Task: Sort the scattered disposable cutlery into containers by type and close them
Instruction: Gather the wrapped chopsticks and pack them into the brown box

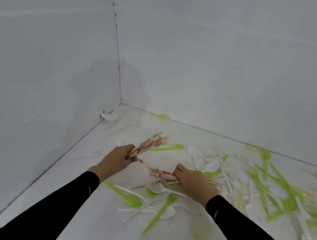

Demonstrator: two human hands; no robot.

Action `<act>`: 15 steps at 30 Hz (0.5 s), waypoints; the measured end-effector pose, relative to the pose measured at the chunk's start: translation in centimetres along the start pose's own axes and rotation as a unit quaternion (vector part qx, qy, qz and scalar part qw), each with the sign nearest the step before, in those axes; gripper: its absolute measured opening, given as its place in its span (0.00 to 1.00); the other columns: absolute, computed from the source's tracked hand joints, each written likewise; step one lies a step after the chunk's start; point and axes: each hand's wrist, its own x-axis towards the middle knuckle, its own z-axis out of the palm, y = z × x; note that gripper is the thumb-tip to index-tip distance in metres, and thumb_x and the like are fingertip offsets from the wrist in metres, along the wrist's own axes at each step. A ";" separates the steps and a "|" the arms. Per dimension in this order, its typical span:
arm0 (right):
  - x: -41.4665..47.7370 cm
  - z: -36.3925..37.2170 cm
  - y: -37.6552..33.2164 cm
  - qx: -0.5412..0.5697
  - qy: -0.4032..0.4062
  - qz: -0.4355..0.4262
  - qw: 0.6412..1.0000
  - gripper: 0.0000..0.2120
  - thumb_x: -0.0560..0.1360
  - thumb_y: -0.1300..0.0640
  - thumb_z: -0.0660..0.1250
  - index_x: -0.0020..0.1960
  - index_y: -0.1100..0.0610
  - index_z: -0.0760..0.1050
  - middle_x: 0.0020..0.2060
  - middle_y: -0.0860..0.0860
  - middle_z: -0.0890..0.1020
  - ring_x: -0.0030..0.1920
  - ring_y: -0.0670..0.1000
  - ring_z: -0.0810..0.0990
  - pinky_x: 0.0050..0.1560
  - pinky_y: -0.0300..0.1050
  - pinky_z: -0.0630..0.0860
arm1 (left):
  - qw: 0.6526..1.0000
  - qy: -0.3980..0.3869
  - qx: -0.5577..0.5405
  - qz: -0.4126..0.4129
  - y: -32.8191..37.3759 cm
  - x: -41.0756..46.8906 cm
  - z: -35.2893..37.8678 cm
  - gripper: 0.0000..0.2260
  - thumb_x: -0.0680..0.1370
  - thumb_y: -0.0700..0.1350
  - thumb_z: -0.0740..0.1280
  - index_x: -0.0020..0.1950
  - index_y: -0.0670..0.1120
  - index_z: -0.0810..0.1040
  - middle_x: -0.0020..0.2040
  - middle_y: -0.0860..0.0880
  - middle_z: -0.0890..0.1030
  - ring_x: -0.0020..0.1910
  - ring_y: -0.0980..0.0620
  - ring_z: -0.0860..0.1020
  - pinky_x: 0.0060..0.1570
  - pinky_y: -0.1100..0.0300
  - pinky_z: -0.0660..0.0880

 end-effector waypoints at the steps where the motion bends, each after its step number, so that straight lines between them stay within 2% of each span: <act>1: 0.0 -0.4 0.0 0.024 0.000 0.018 1.000 0.11 0.70 0.55 0.75 0.50 0.52 0.78 0.46 0.47 0.77 0.27 0.49 0.77 0.22 0.39 0.47 | 0.999 0.024 -0.035 -0.024 0.5 0.1 -0.4 0.06 0.76 0.45 0.71 0.45 0.47 0.75 0.37 0.51 0.80 0.37 0.48 0.80 0.36 0.61 0.73; 3: 0.1 -1.5 0.4 0.103 0.000 0.089 0.991 0.10 0.79 0.55 0.63 0.59 0.54 0.74 0.53 0.49 0.77 0.41 0.55 0.81 0.29 0.45 0.65 | 0.992 0.074 -0.082 -0.064 1.7 0.5 -1.4 0.06 0.77 0.49 0.71 0.47 0.48 0.77 0.38 0.49 0.82 0.38 0.50 0.81 0.36 0.63 0.72; 4: 0.0 -2.3 0.7 0.159 -0.002 0.130 0.979 0.09 0.81 0.54 0.60 0.60 0.54 0.72 0.52 0.48 0.77 0.44 0.55 0.80 0.34 0.45 0.69 | 0.987 0.096 -0.096 -0.080 2.3 0.7 -1.9 0.08 0.77 0.52 0.71 0.48 0.48 0.78 0.39 0.49 0.82 0.39 0.51 0.80 0.38 0.62 0.72; 6: -0.2 -3.6 1.4 0.279 0.023 0.198 0.939 0.07 0.82 0.50 0.60 0.52 0.53 0.72 0.42 0.47 0.77 0.41 0.52 0.77 0.36 0.45 0.68 | 0.979 0.123 -0.130 -0.100 3.7 0.9 -2.6 0.10 0.76 0.56 0.70 0.49 0.50 0.79 0.42 0.50 0.83 0.42 0.52 0.80 0.42 0.60 0.73; 7: -0.4 -4.3 1.9 0.352 0.036 0.231 0.906 0.09 0.81 0.49 0.61 0.49 0.54 0.72 0.38 0.47 0.76 0.37 0.51 0.75 0.35 0.43 0.67 | 0.974 0.127 -0.162 -0.096 4.7 1.1 -2.8 0.10 0.76 0.56 0.70 0.50 0.51 0.80 0.44 0.51 0.84 0.45 0.53 0.80 0.45 0.59 0.74; 9: -0.8 -5.7 2.7 0.511 0.058 0.277 0.812 0.13 0.79 0.48 0.66 0.49 0.59 0.76 0.33 0.49 0.74 0.31 0.49 0.73 0.34 0.41 0.69 | 0.959 0.131 -0.238 -0.075 6.6 1.4 -2.8 0.09 0.78 0.55 0.68 0.51 0.51 0.80 0.45 0.53 0.85 0.50 0.56 0.81 0.50 0.60 0.74; 11: -1.7 -7.3 3.4 0.635 0.094 0.288 0.711 0.15 0.78 0.50 0.68 0.55 0.62 0.79 0.32 0.54 0.75 0.30 0.49 0.72 0.33 0.41 0.72 | 0.943 0.140 -0.294 -0.064 9.2 1.9 -2.2 0.12 0.80 0.54 0.66 0.53 0.46 0.78 0.44 0.53 0.86 0.49 0.58 0.81 0.47 0.61 0.74; 12: -2.4 -8.3 3.9 0.671 0.115 0.289 0.673 0.14 0.79 0.52 0.67 0.57 0.63 0.79 0.34 0.56 0.79 0.29 0.49 0.72 0.33 0.42 0.73 | 0.933 0.147 -0.323 -0.063 10.7 2.3 -1.7 0.14 0.80 0.54 0.65 0.52 0.43 0.77 0.42 0.52 0.85 0.45 0.56 0.82 0.43 0.61 0.74; 15: -4.6 -10.8 5.1 0.714 0.153 0.310 0.608 0.11 0.79 0.56 0.67 0.56 0.62 0.80 0.45 0.52 0.86 0.26 0.48 0.72 0.28 0.38 0.72 | 0.892 0.157 -0.419 -0.062 15.3 2.9 0.0 0.13 0.78 0.51 0.69 0.44 0.42 0.74 0.33 0.48 0.78 0.31 0.49 0.78 0.32 0.60 0.75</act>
